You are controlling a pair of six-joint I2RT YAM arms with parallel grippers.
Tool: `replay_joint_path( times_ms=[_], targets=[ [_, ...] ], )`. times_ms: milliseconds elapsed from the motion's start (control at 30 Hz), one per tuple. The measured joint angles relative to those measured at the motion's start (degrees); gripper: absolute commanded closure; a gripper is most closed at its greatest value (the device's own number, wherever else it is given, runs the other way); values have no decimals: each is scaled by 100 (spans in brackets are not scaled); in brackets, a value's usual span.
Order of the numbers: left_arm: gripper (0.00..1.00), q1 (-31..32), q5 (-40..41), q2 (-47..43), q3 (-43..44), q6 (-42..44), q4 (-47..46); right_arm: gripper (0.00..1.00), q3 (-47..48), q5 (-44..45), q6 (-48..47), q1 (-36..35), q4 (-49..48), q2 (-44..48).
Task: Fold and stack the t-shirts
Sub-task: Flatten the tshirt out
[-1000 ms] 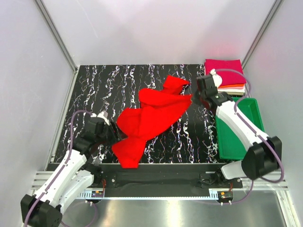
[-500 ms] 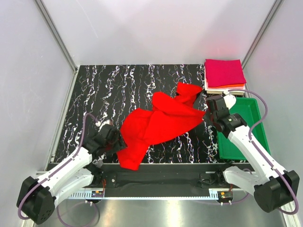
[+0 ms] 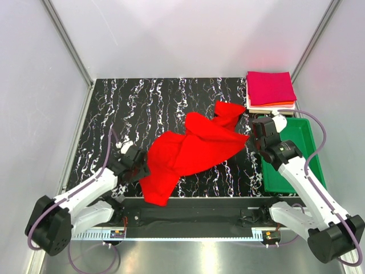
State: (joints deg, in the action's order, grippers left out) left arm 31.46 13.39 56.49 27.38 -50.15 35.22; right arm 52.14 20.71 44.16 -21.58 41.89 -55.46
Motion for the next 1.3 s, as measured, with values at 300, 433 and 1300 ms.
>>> replay_joint_path(
  times_ms=[300, 433, 1300],
  targets=[
    [100, -68, 98, 1145, 702, 315, -229, 100, 1073, -11, -323, 4, -186, -1344],
    [100, -533, 162, 1532, 2164, 717, -140, 100, 2542, 76, -678, 79, -256, -2251],
    [100, -1001, -649, 1375, 2763, 1860, 940, 100, 1425, 92, -1010, 625, 483, -1447]
  ],
)
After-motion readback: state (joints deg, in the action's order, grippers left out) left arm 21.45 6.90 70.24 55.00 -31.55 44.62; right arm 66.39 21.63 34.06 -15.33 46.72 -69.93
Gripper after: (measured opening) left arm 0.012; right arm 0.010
